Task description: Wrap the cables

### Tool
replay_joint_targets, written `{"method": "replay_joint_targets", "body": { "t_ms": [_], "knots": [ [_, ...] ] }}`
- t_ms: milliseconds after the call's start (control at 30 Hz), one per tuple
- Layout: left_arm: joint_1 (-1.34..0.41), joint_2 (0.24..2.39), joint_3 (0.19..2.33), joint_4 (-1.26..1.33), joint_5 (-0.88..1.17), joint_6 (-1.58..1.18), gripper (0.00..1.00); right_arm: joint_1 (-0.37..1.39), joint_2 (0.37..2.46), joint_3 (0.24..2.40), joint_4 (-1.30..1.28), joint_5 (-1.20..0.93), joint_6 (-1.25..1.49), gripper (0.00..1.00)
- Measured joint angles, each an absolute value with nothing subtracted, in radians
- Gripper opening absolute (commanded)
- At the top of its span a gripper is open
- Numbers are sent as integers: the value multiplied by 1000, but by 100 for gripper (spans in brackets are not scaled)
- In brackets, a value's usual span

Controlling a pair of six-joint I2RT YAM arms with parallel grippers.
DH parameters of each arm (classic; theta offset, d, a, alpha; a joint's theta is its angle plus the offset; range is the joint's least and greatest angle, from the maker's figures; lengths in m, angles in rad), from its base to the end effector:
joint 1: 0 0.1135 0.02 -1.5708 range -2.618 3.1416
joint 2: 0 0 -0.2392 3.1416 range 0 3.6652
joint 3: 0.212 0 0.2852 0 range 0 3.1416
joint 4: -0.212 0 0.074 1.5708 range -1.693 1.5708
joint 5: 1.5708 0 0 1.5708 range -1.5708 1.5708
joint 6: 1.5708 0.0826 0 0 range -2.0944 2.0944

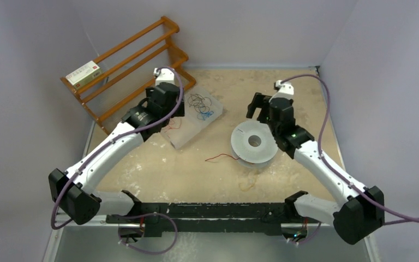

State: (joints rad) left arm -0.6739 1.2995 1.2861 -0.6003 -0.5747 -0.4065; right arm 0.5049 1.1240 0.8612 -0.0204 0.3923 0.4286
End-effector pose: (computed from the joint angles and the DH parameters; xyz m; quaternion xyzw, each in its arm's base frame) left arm 0.3036 -0.1850 0.3177 -0.0159 0.8611 -0.0114 0.5081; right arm 0.3179 0.1396 0.2727 0.0870 0.7884 0.1257 0.5959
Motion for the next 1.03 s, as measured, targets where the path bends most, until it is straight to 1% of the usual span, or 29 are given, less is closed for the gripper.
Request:
{"method": "replay_joint_targets", "body": {
  "t_ms": [133,233,400,733,900,1033],
  "knots": [
    [-559,1289,1268,-590,-533,-401,71,382,1086,880,-36,346,420,99],
    [-518,1240,1204,-556,-516,-404,71,358,1015,880,-59,345,414,99],
    [-513,1104,1087,-512,-479,-408,71,359,884,874,-76,345,398,99],
    [-513,889,1016,-479,-457,-376,71,359,662,801,-101,315,414,99],
    [-513,785,953,-434,-436,-342,73,359,615,795,-115,291,454,100],
    [-513,708,874,-382,-408,-328,75,359,606,794,-116,204,422,99]
  ]
}}
